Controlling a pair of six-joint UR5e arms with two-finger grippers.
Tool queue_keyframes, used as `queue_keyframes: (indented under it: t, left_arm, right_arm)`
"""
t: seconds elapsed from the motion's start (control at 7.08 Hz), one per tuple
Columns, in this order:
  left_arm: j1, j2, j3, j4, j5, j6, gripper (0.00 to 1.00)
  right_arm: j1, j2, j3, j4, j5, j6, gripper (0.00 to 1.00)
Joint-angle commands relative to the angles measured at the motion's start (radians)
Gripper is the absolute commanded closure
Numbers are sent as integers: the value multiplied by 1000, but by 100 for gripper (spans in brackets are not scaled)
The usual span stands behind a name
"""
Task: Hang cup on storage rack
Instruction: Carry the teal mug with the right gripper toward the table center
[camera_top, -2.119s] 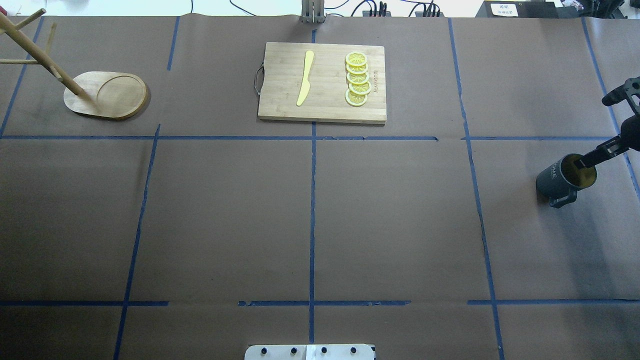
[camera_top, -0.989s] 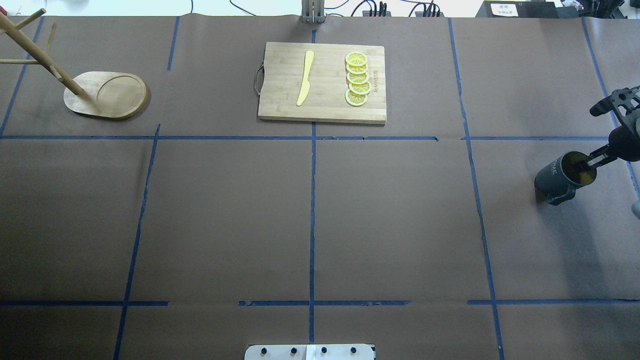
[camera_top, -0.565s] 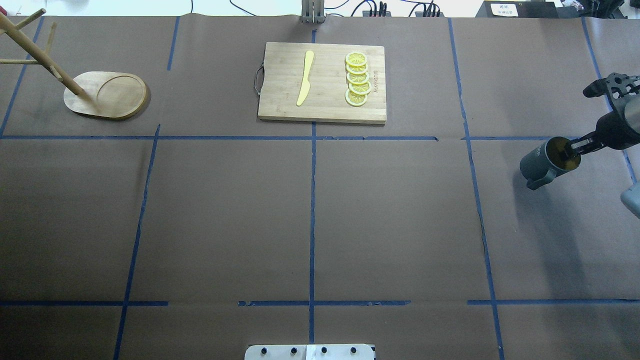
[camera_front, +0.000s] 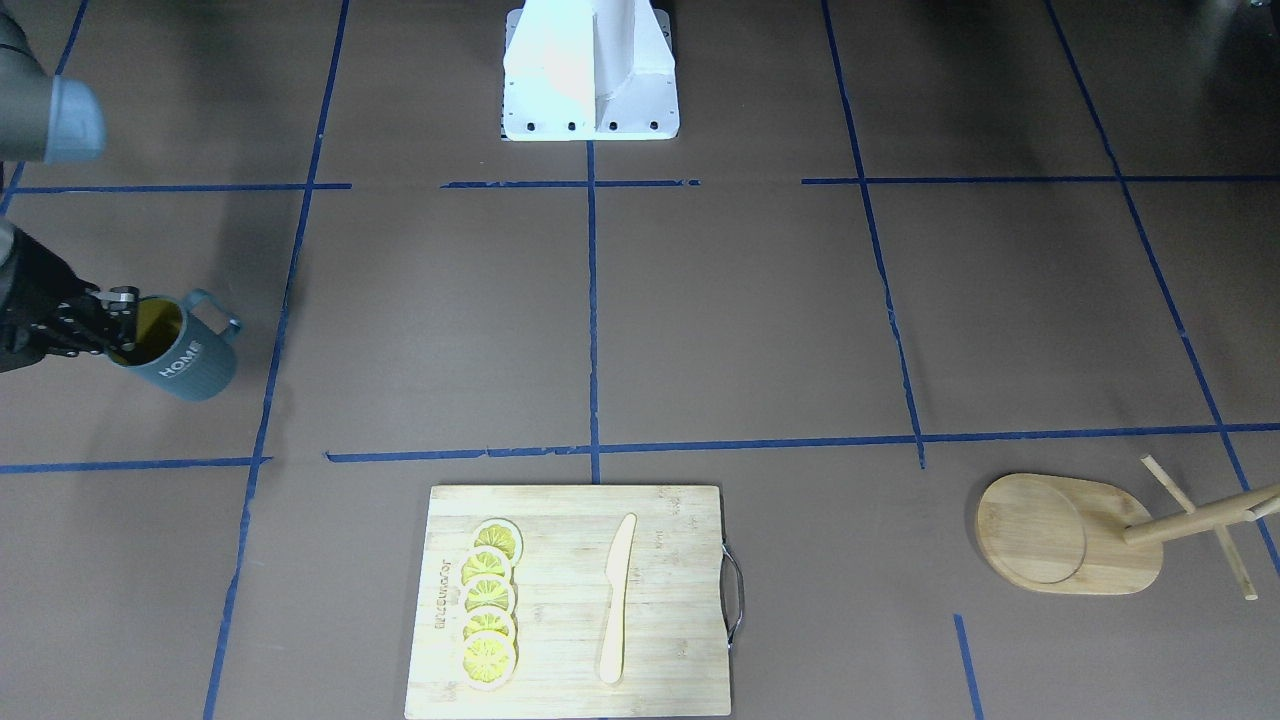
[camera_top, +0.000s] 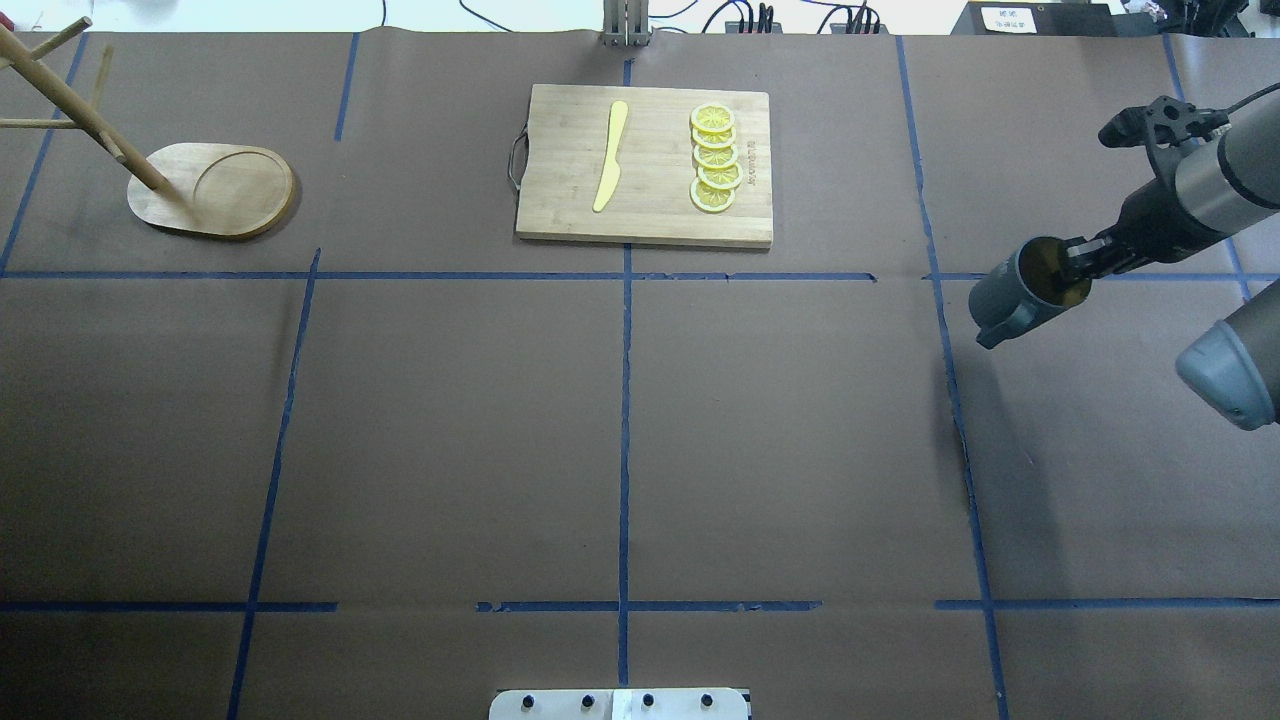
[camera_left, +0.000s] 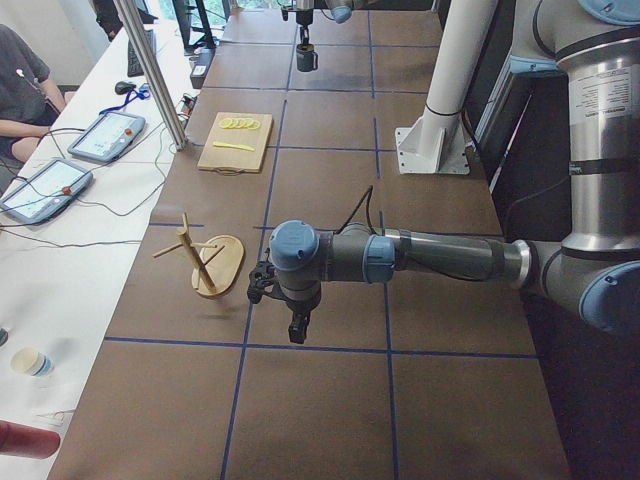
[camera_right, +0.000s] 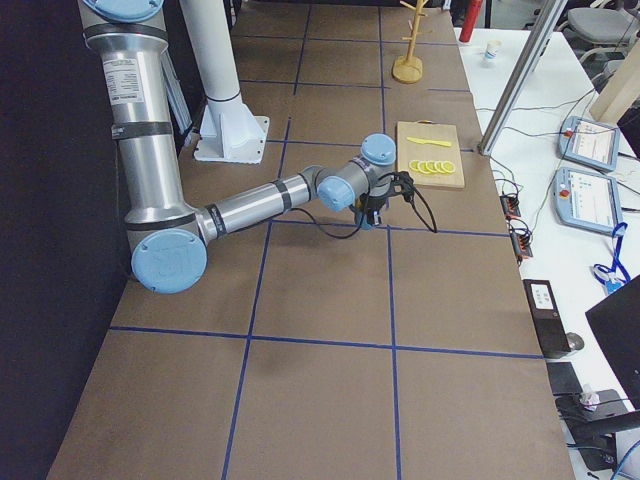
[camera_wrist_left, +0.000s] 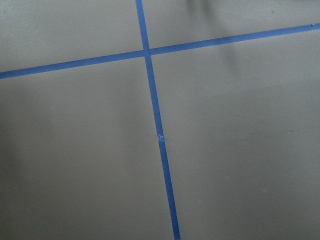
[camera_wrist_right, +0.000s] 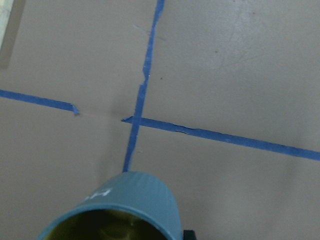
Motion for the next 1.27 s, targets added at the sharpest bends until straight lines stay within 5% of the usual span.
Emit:
queue_keyframes:
  t: [0.0,0.85,1.13]
  left_arm:
    - [1,-1,0,-3,-1,0,0]
    - [1,-3,-4,-8,1,-2,0]
    - [3,-3,0,-8,1,-2,0]
  right_arm:
    - [-123,107,11,-21,-56,237,100]
    - [-415,464,-1,-355,-326,567,100]
    - [-483,594,-108,-365,-377,731,100]
